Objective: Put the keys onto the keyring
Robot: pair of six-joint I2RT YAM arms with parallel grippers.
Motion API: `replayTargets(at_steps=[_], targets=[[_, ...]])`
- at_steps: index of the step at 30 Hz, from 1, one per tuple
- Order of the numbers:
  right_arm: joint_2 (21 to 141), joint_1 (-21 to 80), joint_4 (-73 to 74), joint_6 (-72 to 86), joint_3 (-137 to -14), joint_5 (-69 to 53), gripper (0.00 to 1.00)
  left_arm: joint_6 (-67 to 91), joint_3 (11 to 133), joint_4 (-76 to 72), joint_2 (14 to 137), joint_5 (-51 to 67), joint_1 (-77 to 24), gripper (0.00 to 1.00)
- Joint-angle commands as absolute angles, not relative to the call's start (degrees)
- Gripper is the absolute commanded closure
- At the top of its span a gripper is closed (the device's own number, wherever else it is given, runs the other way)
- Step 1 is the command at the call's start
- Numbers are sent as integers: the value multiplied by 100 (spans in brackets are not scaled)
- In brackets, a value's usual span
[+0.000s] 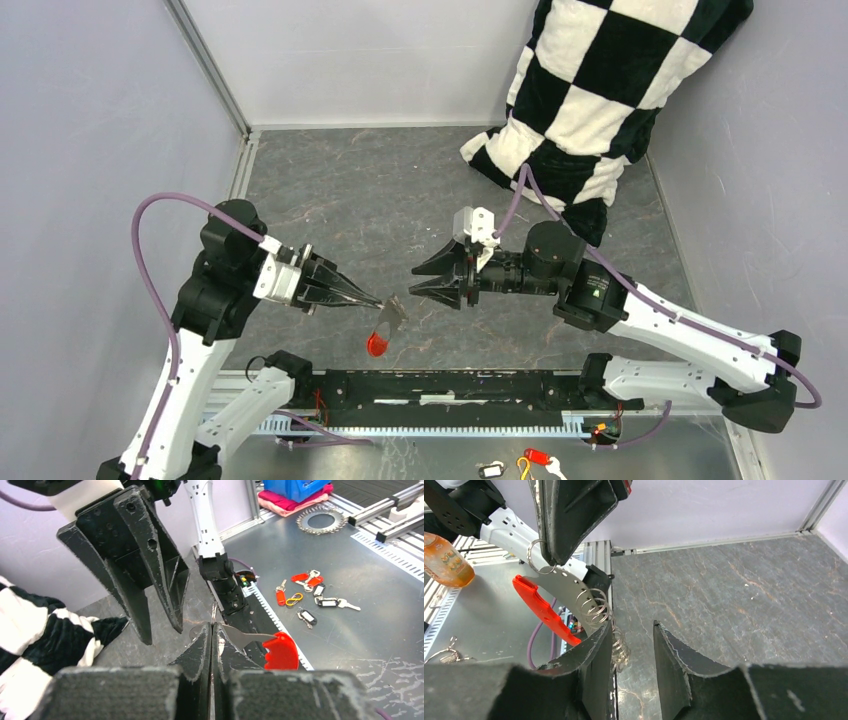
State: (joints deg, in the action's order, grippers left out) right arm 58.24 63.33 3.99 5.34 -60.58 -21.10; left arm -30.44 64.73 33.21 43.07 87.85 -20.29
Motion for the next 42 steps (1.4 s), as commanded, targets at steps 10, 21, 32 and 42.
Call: replayTargets(at_steps=[10, 21, 32, 42], targets=[[5650, 6117, 400, 423, -5845, -469, 45, -3316, 6983, 3411, 4536, 9378, -2417, 98], [6941, 4001, 890, 872, -5023, 291, 32, -3465, 6674, 3479, 4530, 9073, -2409, 98], [8584, 3278, 75, -62, -4863, 615, 49, -3507, 6352, 3604, 4380, 8968, -2413, 98], [9217, 2207, -648, -365, -4869, -1371, 47, -3562, 6313, 3609, 4347, 8939, -2409, 98]])
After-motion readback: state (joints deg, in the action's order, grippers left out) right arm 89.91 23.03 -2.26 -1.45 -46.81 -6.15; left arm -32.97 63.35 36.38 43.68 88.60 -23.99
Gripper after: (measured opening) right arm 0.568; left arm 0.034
